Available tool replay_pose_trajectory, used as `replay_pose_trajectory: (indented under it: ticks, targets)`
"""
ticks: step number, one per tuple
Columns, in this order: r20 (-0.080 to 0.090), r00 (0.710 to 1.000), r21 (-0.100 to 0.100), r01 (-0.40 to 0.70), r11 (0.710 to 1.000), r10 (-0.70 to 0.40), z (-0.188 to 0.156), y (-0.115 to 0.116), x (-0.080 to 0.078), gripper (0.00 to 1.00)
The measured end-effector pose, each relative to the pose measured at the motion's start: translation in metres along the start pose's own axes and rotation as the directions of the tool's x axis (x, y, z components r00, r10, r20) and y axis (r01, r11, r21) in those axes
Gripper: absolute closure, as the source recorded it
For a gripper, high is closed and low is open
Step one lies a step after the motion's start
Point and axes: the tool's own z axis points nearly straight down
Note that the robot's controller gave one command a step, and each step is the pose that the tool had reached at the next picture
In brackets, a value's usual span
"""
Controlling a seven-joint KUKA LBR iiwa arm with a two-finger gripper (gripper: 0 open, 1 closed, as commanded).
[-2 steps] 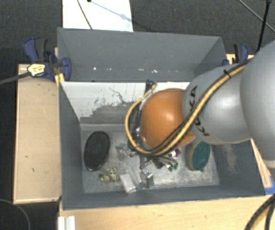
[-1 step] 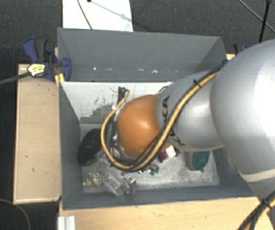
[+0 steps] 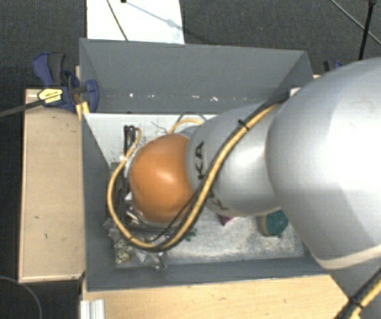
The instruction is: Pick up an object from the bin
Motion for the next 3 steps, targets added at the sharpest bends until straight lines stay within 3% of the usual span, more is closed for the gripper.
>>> replay_pose_trajectory:
  ticks: [1, 2, 3]
  targets:
    - [-0.001, 1.0, 0.001, -0.007, 1.0, 0.007, 0.0, -0.002, 0.001, 1.0]
    - [0.002, 0.999, 0.002, 0.046, 0.999, -0.046, -0.13, -0.011, 0.007, 1.0]
    - [-0.004, 1.0, -0.003, -0.028, 1.0, 0.028, -0.087, -0.027, -0.014, 1.0]
